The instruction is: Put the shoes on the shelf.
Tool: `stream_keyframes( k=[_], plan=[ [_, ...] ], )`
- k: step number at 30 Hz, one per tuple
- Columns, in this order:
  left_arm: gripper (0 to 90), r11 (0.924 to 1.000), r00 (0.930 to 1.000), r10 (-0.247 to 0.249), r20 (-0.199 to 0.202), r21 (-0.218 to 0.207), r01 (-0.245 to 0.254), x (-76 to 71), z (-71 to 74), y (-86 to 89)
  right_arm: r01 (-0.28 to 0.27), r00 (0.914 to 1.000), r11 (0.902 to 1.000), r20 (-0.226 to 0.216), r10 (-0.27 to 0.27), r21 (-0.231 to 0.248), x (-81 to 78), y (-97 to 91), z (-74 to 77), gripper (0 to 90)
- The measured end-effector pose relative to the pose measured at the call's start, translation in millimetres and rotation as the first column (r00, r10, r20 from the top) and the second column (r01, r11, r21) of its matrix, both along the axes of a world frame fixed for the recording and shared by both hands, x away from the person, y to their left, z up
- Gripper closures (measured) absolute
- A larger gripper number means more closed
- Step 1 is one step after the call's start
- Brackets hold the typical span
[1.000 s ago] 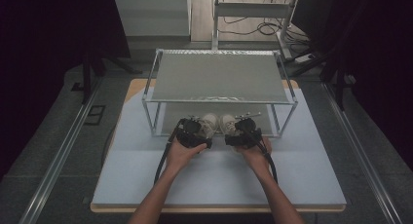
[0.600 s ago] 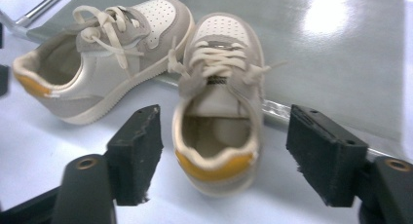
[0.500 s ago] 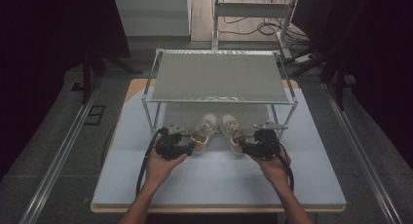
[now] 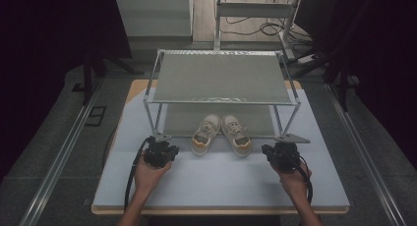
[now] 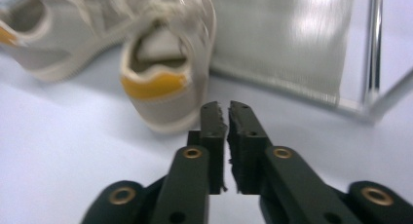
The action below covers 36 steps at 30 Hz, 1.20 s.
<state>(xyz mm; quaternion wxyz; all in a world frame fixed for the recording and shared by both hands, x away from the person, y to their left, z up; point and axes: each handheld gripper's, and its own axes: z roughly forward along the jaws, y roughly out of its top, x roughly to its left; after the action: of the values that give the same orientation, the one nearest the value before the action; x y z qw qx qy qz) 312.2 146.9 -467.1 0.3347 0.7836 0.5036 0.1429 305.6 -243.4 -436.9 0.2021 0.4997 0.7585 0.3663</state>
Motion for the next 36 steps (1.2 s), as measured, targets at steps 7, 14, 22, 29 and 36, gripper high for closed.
stream_keyframes(
  k=[7, 14, 22, 29, 36],
  plan=[
    [82.7, 0.9999, 0.9988, -0.003, -0.048, 0.014, 0.003, 3.7, -19.7, -0.9, 0.006, 0.9957, 1.0, -0.092, -0.006, -0.002, 5.1, -6.3, -36.9, 87.5],
    [82.0, 0.9997, 0.9991, -0.006, -0.041, 0.022, 0.007, 10.0, -17.8, -9.8, 0.0, 0.9959, 1.0, -0.09, -0.001, -0.008, 13.9, 6.8, -41.1, 85.7],
    [81.2, 0.999, 0.9992, -0.03, -0.024, 0.033, 0.031, 23.3, -13.8, -28.0, -0.005, 0.9955, 0.9999, -0.094, 0.004, -0.015, 28.8, 23.2, -43.7, 84.6],
    [82.1, 0.9974, 0.9982, -0.058, -0.011, 0.042, 0.059, 23.4, -8.6, -43.2, -0.017, 0.9958, 0.9998, -0.09, 0.016, -0.008, 28.8, 29.0, -43.3, 85.4],
    [81.0, 0.9963, 0.9963, -0.086, -0.009, 0.001, 0.086, 23.8, -3.3, -56.7, -0.044, 0.9959, 0.999, -0.079, 0.044, 0.0, 28.0, 45.7, -42.8, 85.3]
  ],
)
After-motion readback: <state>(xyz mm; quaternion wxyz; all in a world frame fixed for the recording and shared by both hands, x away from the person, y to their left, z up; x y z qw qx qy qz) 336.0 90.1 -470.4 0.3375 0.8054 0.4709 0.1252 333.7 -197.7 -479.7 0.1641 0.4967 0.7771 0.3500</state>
